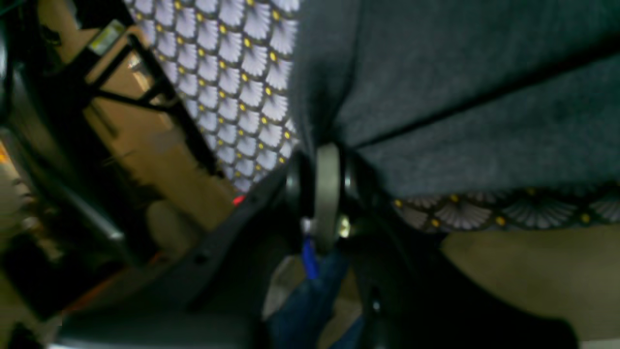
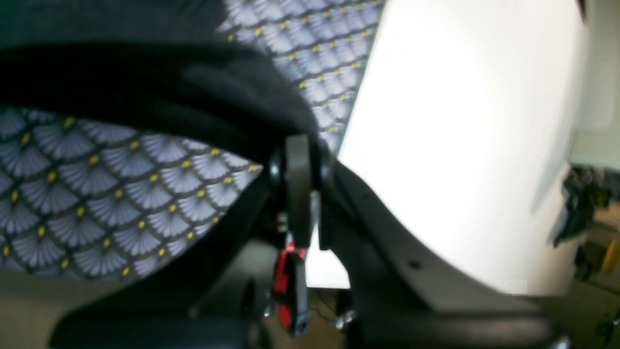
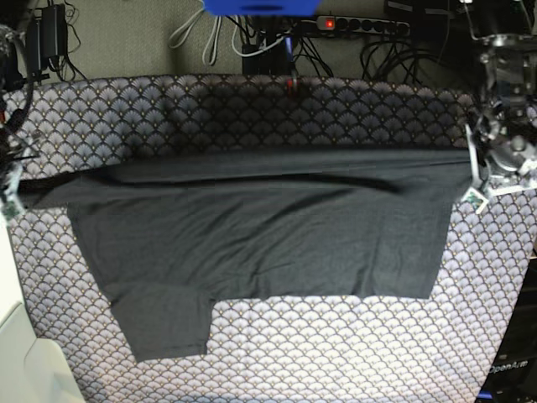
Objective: Fold the T-shirt properly
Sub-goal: 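Lift the folded edge and pull it back toward the collar side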
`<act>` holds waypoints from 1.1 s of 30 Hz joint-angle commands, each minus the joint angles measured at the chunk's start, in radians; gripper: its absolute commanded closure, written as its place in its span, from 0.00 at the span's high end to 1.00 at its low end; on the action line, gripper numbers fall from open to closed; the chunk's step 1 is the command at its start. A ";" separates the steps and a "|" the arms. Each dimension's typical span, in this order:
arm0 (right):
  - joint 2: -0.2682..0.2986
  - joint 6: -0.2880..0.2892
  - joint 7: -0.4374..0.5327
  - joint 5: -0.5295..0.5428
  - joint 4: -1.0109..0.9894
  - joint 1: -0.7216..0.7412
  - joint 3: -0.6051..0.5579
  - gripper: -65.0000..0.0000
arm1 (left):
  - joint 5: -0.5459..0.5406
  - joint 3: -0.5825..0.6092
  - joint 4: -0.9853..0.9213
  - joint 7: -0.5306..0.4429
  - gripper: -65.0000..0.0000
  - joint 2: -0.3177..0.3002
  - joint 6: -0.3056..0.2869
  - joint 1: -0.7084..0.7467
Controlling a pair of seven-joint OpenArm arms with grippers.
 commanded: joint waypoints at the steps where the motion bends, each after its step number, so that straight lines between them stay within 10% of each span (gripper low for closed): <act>1: 0.034 -0.027 -0.010 -0.044 0.012 0.006 0.010 0.00 | 0.065 0.009 0.013 0.015 0.02 -0.025 0.012 -0.022; 25: 0.069 -0.027 0.050 -0.037 -0.012 -0.141 0.091 0.00 | 0.070 0.043 0.019 0.007 0.02 -0.059 0.012 0.047; 33: -0.038 -0.027 0.168 -0.041 -0.015 -0.305 0.130 0.00 | 0.070 0.043 0.012 0.001 0.02 -0.045 0.012 0.128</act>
